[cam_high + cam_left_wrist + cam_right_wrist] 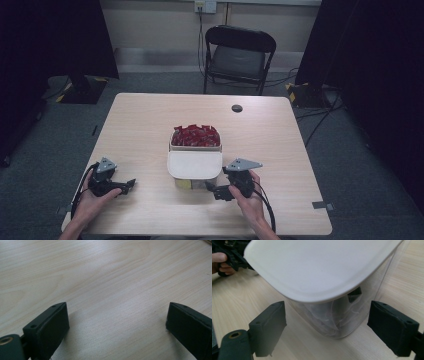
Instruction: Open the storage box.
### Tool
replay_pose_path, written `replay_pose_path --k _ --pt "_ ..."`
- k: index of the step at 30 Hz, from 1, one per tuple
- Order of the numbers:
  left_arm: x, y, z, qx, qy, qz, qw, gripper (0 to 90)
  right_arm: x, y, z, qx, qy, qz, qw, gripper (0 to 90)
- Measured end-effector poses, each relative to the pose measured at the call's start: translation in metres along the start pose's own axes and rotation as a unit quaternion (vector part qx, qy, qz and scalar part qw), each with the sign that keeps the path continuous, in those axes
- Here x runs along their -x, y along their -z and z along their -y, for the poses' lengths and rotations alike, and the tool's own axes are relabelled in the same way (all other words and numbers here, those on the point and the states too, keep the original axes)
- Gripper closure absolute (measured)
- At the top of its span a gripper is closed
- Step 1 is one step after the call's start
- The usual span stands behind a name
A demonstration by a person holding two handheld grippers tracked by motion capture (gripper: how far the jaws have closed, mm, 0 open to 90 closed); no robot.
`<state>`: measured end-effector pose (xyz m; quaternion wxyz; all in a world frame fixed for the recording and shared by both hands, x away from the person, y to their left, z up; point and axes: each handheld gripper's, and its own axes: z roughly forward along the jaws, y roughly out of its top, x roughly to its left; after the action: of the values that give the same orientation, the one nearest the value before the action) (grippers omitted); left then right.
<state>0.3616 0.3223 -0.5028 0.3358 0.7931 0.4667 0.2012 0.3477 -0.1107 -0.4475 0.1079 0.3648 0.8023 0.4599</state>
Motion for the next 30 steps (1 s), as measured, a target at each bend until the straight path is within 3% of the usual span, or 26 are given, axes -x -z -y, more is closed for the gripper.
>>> replay_pose_path --k 8,30 --pt "0.0001 0.0000 0.0000 0.000 0.001 0.000 1.0000 4.1 0.0052 -0.0058 0.0000 -0.001 -0.008 0.011 0.9999 14.0" --pt "0.0001 0.0000 0.0000 0.000 0.001 0.000 1.0000 4.1 0.0028 -0.0036 -0.0079 0.016 0.002 -0.005 0.9998 15.2"
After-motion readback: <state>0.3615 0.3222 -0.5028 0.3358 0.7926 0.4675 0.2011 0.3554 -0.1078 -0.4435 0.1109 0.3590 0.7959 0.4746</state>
